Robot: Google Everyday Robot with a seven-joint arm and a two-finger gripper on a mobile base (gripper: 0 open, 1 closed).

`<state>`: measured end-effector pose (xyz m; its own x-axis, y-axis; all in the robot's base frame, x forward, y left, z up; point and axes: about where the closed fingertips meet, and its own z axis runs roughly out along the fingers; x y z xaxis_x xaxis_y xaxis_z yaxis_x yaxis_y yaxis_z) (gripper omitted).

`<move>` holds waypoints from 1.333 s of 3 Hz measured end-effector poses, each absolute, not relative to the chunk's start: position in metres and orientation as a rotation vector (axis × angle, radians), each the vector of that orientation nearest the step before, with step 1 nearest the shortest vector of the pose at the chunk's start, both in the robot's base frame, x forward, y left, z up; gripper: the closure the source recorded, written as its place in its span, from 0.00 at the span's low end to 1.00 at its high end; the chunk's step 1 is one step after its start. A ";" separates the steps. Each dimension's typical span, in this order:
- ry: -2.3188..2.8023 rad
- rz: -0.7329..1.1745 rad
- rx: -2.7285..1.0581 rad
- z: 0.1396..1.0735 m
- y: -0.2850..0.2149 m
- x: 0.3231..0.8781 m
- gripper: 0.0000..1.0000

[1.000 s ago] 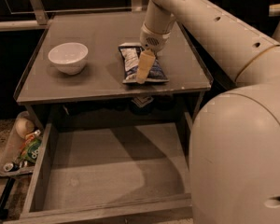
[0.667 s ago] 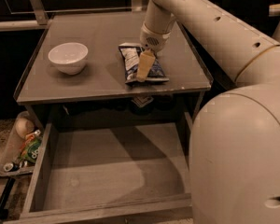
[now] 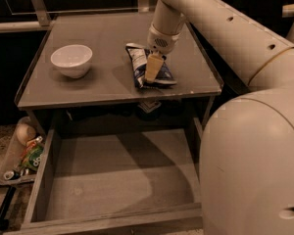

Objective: Place blue chip bag into top drawer

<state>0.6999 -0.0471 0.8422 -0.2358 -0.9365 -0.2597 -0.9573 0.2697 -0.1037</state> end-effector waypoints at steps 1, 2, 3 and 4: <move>2.274 0.111 -1.746 0.846 -0.047 0.700 1.00; 2.221 0.085 -1.739 0.877 -0.053 0.687 1.00; 2.182 0.051 -1.718 0.914 -0.068 0.660 1.00; 2.182 0.051 -1.718 0.914 -0.068 0.660 1.00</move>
Offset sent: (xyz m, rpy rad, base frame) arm -0.0415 -0.0202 0.0951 0.0335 -0.1351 0.0359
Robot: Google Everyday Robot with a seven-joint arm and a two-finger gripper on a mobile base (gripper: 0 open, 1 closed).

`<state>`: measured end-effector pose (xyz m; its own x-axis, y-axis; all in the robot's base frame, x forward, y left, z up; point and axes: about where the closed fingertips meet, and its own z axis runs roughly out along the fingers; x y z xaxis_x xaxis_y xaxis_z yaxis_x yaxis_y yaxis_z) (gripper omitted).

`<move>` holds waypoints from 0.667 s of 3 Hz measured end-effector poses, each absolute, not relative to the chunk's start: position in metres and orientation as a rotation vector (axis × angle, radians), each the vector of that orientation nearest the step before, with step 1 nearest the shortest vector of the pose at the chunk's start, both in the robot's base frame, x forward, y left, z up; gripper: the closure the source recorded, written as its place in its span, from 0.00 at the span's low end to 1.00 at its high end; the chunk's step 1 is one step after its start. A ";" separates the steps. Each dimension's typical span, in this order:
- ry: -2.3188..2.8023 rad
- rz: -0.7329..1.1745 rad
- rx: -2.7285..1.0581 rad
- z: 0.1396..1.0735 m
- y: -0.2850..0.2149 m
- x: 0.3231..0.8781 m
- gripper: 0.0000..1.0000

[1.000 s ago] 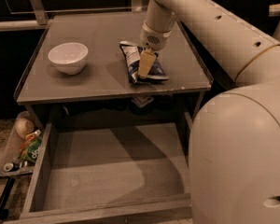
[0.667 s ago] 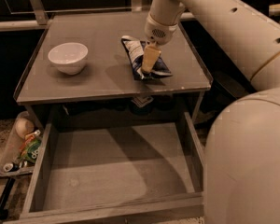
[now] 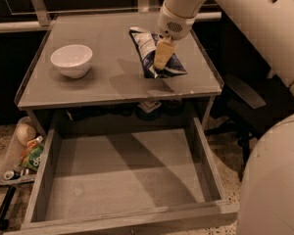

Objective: Place blue chip bag into top drawer

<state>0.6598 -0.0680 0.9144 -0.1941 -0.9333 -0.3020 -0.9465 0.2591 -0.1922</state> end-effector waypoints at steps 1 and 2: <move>2.201 0.050 -1.743 0.925 -0.068 0.631 1.00; 2.268 0.065 -1.715 0.935 -0.073 0.578 1.00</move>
Offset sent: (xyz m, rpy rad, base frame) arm -0.1643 -0.0176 0.0240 -0.0666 0.1569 -0.1022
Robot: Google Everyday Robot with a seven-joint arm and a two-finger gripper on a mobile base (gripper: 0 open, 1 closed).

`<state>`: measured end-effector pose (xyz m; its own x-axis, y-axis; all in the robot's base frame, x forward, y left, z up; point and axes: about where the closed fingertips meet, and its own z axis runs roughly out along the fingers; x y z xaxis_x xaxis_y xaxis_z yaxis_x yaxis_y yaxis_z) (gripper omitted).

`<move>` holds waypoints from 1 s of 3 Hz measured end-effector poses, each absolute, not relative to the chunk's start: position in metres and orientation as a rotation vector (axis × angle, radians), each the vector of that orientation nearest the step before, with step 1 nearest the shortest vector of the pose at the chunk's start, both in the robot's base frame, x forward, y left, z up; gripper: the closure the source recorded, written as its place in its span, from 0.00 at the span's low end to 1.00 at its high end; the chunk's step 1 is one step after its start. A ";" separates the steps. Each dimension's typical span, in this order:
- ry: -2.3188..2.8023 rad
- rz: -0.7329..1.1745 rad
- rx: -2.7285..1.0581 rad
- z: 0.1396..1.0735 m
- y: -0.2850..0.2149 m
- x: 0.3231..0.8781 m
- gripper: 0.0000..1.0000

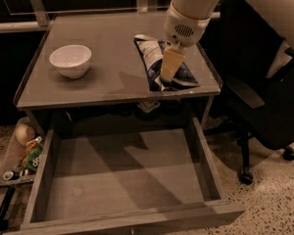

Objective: Place blue chip bag into top drawer

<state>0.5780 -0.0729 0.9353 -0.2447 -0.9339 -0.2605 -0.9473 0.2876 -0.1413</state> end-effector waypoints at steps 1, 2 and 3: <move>2.347 0.096 -1.694 0.929 -0.076 0.521 1.00; 2.347 0.096 -1.693 0.929 -0.076 0.521 1.00; 2.364 0.158 -1.680 0.916 -0.069 0.497 1.00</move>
Offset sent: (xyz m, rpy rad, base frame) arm -0.0496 -0.0029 -0.0028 -0.0052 0.0526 -0.0354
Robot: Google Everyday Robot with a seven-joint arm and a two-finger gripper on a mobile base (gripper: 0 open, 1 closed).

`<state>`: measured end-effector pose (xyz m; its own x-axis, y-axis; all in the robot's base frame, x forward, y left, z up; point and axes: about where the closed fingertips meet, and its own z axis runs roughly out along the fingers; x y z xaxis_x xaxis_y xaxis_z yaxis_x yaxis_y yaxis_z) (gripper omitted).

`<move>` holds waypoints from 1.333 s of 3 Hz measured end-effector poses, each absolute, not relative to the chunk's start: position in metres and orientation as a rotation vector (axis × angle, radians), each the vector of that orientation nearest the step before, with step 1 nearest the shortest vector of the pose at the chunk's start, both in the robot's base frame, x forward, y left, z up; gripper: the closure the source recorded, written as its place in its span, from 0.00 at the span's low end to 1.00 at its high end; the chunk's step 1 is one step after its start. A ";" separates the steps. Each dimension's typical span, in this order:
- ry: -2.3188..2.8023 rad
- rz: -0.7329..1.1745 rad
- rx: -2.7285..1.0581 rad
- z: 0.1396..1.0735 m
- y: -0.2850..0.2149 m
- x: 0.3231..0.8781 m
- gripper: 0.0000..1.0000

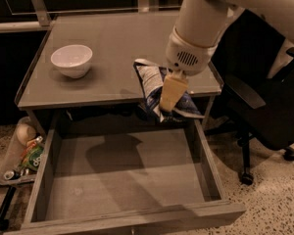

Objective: Place blue chip bag into top drawer

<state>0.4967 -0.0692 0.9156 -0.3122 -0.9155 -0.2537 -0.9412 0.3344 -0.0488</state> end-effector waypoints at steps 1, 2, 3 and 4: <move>2.382 0.271 -1.657 0.884 -0.053 0.461 1.00; 2.410 0.453 -1.664 0.837 -0.031 0.428 1.00; 2.410 0.453 -1.664 0.837 -0.031 0.428 1.00; 2.429 0.516 -1.600 0.809 -0.023 0.422 1.00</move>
Offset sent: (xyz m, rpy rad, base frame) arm -0.0977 0.0586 -0.1229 0.2124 0.2732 0.0102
